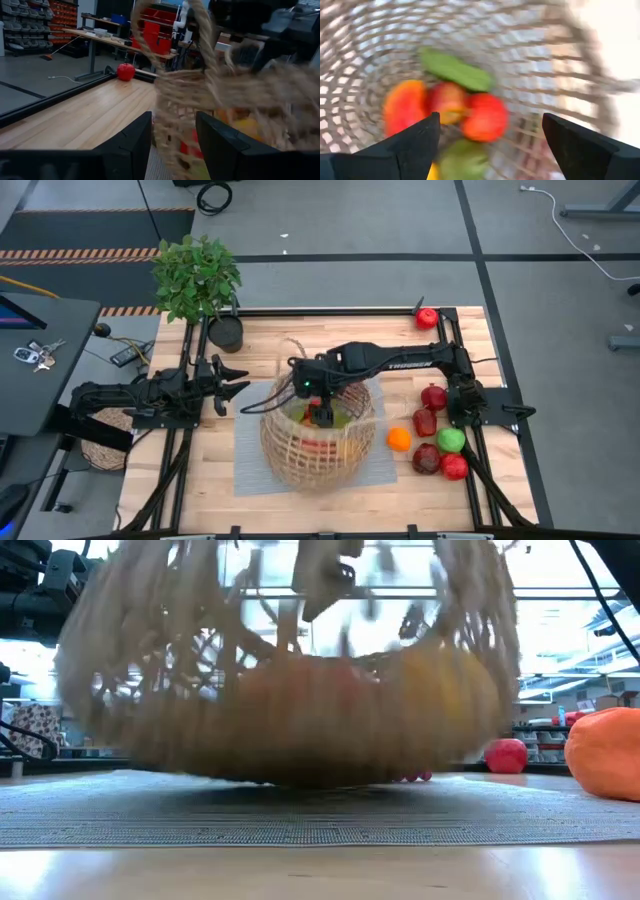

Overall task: Build produce basket
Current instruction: Put the red apple into the basket

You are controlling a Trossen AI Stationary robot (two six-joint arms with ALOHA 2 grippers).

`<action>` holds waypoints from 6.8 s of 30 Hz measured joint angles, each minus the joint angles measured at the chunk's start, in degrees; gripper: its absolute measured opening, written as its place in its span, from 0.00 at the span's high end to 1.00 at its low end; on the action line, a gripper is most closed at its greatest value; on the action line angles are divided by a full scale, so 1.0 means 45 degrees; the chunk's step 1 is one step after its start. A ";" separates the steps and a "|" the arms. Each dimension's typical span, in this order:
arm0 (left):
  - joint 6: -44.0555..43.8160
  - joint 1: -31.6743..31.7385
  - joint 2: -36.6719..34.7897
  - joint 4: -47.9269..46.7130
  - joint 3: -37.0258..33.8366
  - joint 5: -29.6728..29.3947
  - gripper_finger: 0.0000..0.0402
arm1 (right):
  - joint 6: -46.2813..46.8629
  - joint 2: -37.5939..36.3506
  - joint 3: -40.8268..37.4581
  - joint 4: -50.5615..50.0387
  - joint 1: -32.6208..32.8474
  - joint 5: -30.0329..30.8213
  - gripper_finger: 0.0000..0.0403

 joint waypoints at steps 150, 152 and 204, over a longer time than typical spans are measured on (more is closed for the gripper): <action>0.0000 0.0002 0.0005 -0.0005 0.0000 -0.0001 0.60 | 0.4708 -0.2001 -1.0399 -0.1140 -0.8954 0.3628 0.10; 0.0000 0.0002 0.0001 -0.0007 0.0000 -0.0002 0.60 | 0.4801 -0.2001 -1.0399 -0.1230 -0.8538 0.3714 0.13; 0.0000 -0.0001 0.0004 -0.0008 0.0000 0.0000 0.60 | 0.7691 -0.3997 -0.2296 -0.1690 0.0779 0.3996 0.19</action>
